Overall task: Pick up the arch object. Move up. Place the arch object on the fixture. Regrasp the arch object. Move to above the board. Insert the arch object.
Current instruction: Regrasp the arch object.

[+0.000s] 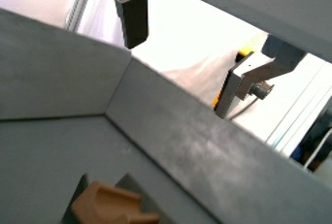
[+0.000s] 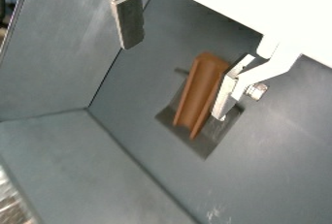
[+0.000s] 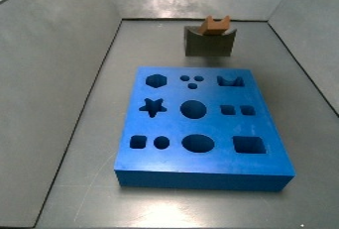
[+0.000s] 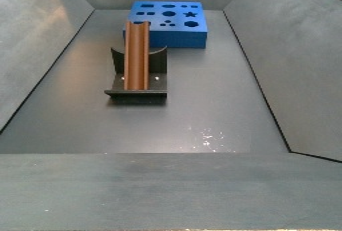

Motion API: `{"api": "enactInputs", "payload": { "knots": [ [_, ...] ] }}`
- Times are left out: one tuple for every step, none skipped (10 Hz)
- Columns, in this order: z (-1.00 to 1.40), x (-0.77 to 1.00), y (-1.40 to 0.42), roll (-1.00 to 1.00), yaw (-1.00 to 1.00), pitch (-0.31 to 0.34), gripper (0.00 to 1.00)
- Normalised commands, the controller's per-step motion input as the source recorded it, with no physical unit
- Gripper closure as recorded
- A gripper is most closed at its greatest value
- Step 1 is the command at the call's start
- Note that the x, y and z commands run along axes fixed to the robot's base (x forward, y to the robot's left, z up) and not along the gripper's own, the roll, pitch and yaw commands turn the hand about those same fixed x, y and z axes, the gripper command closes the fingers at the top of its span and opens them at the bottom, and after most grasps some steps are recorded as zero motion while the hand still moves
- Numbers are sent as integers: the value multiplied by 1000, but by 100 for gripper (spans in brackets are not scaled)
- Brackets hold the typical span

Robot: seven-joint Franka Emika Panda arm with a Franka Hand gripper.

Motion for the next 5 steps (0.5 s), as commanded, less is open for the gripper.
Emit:
{"api": "enactInputs", "payload": {
  "knots": [
    [-18, 282, -67, 628, 296, 188, 0],
    [-22, 302, -67, 519, 303, 161, 0],
    [-17, 346, -63, 320, 298, 106, 0],
    [-9, 364, -54, 232, 291, 67, 0],
    [-13, 364, -59, 189, 264, 14, 0]
  ]
}}
